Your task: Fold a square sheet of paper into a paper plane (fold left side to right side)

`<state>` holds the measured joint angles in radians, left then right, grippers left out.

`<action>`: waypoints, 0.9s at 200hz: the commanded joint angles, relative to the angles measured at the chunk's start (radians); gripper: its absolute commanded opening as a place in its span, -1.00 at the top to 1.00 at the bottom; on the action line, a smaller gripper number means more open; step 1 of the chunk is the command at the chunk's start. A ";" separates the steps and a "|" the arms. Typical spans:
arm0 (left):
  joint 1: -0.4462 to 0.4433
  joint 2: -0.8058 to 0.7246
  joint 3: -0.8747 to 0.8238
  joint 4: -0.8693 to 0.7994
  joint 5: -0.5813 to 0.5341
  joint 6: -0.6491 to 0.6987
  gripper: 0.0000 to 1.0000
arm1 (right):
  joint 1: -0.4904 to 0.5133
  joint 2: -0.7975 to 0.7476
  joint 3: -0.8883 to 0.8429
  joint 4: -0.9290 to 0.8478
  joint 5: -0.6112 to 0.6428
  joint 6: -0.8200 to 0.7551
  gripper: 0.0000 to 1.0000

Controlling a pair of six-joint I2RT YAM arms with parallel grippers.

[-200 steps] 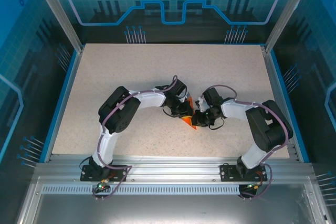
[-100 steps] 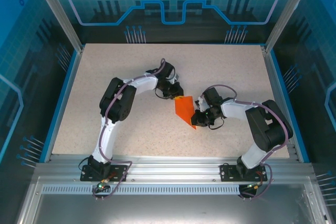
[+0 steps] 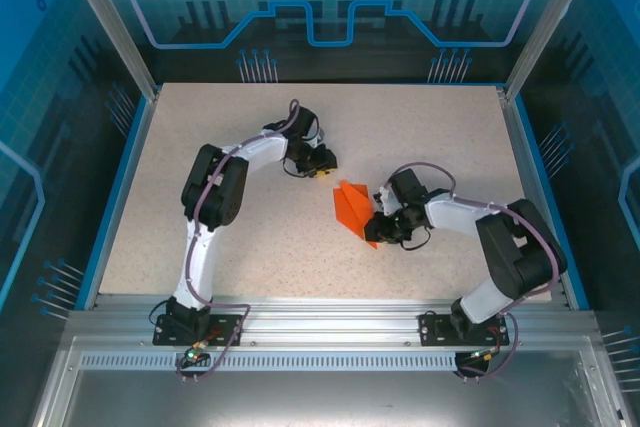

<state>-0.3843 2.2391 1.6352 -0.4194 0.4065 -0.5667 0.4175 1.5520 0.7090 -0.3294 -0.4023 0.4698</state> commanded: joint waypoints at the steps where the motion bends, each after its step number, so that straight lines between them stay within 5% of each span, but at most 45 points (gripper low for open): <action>1: 0.010 -0.170 -0.106 0.044 -0.019 0.013 0.24 | -0.007 -0.104 0.004 -0.052 0.025 -0.033 0.34; 51: -0.025 -0.386 -0.434 0.231 0.012 -0.093 -0.14 | -0.127 -0.188 0.041 -0.042 0.067 -0.067 -0.16; 107: -0.166 -0.297 -0.455 0.385 0.054 -0.199 -0.14 | -0.163 -0.190 -0.030 0.090 0.054 0.009 -0.75; 180: -0.188 -0.147 -0.326 0.363 0.082 -0.193 0.05 | -0.165 -0.220 -0.078 0.131 -0.014 0.015 -0.78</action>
<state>-0.5770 2.0544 1.2572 -0.0723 0.4435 -0.7540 0.2676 1.3643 0.6483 -0.2295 -0.3756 0.4793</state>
